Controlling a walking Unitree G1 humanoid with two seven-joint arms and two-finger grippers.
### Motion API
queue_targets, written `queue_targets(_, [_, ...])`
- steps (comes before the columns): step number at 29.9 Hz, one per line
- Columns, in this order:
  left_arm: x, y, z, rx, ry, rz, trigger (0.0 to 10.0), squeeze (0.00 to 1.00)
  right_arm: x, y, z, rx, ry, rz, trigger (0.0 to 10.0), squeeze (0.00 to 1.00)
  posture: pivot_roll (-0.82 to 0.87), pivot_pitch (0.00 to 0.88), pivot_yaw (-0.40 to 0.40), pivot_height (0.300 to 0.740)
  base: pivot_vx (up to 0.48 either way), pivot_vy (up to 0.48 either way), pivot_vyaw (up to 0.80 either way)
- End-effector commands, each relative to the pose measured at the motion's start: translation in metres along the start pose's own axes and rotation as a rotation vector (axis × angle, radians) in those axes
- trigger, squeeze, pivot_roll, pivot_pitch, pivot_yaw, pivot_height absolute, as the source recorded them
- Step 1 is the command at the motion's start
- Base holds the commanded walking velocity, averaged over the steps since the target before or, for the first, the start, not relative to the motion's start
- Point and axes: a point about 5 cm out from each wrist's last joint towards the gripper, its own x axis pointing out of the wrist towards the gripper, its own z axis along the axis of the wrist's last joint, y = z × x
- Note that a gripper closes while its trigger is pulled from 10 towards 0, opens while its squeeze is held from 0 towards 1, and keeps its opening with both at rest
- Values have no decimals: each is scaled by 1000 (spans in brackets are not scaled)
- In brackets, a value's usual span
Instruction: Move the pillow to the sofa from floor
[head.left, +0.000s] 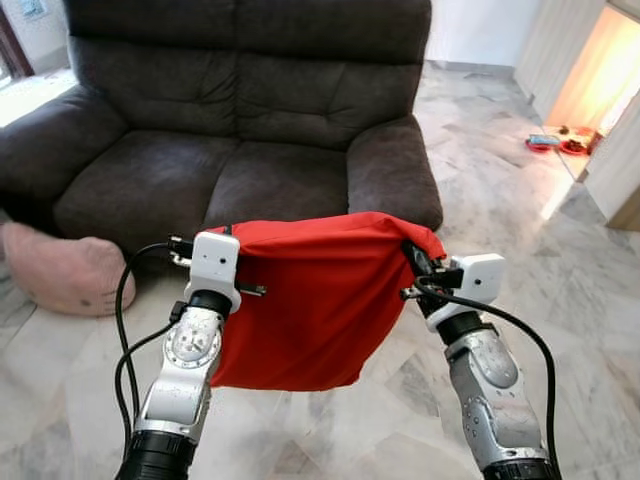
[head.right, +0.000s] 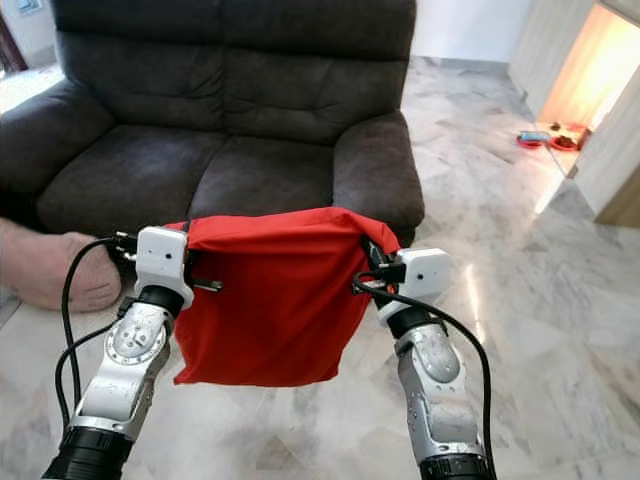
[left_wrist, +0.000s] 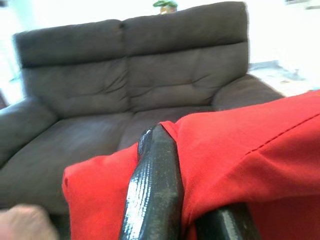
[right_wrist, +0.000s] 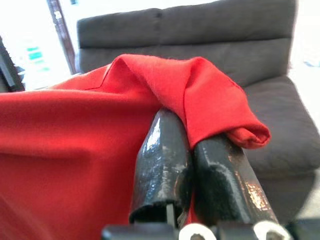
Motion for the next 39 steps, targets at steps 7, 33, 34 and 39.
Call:
queue_targets(7, [3,7,25,1,-139,37,10000,0,5,1,15,-3,-71,10,10000,0,-1,0,-54,740,246,0,0])
queue_targets(33, [4,10,28,6,-148,47,10000,0,8,4,22,3,-95,1,10000,0,-1,35,-54,740,305,0,0])
queue_targets(34, [4,10,28,7,-149,46,10000,0,8,4,22,3,-95,1,10000,0,1,36,-54,740,352,0,0])
queue_targets(39, [4,11,29,8,-152,46,10000,0,9,7,22,12,-95,4,10000,0,2,40,-53,740,350,0,0])
